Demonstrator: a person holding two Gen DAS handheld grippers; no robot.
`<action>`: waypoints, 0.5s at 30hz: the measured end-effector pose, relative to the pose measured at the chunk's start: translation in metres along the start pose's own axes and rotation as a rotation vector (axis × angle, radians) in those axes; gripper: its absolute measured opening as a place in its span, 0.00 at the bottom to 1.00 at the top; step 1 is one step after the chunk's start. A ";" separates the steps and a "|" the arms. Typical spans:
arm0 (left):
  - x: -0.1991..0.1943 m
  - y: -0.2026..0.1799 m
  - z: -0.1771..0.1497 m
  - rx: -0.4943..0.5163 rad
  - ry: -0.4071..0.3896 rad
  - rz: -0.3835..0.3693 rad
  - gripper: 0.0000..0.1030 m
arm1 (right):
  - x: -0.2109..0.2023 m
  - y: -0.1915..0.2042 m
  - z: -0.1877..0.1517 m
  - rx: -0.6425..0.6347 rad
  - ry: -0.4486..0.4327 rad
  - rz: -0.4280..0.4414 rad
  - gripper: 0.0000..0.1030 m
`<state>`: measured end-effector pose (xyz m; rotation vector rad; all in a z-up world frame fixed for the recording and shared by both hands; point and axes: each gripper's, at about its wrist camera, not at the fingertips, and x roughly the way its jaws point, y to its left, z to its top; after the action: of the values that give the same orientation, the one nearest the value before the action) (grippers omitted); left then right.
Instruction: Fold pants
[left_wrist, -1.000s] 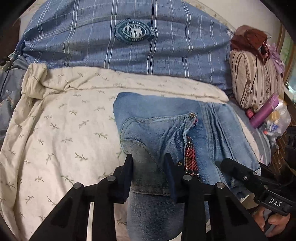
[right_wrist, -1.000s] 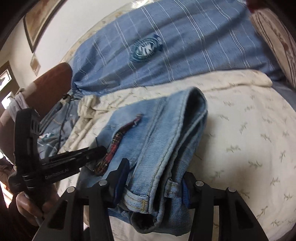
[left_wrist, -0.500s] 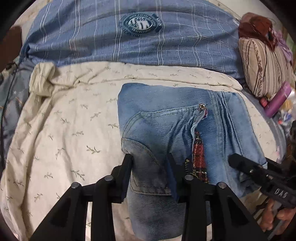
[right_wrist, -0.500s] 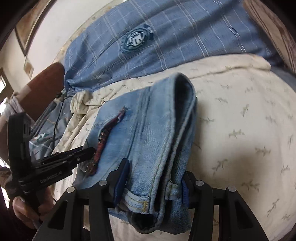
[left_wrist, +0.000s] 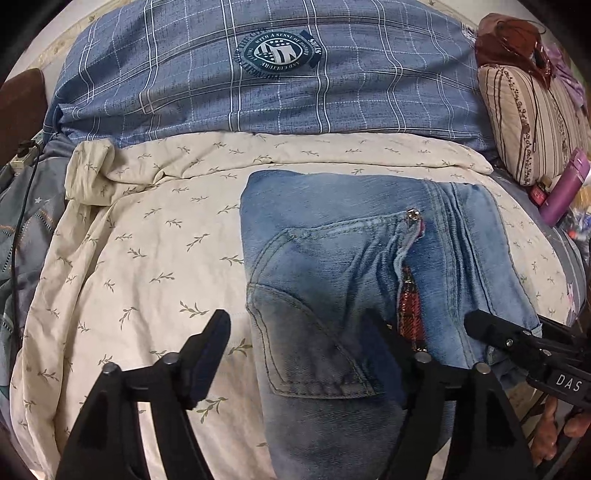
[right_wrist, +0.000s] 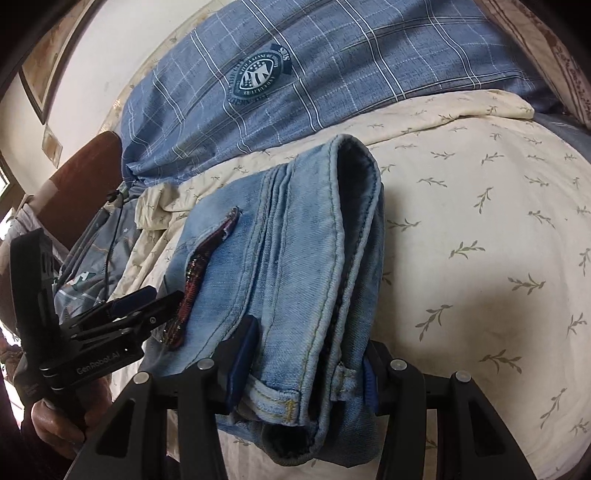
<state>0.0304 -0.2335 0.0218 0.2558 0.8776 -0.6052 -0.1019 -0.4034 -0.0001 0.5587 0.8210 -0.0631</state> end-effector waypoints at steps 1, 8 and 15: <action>0.001 0.001 0.000 -0.002 0.000 0.003 0.77 | 0.001 -0.001 0.000 0.003 0.004 -0.003 0.52; 0.006 0.008 -0.001 -0.040 0.000 0.014 0.91 | 0.006 -0.008 -0.004 0.047 0.015 0.004 0.57; 0.006 0.010 0.000 -0.068 0.018 0.014 0.95 | 0.007 -0.012 -0.007 0.051 0.012 0.007 0.59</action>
<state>0.0392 -0.2273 0.0170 0.2065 0.9108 -0.5596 -0.1048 -0.4091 -0.0142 0.6103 0.8310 -0.0738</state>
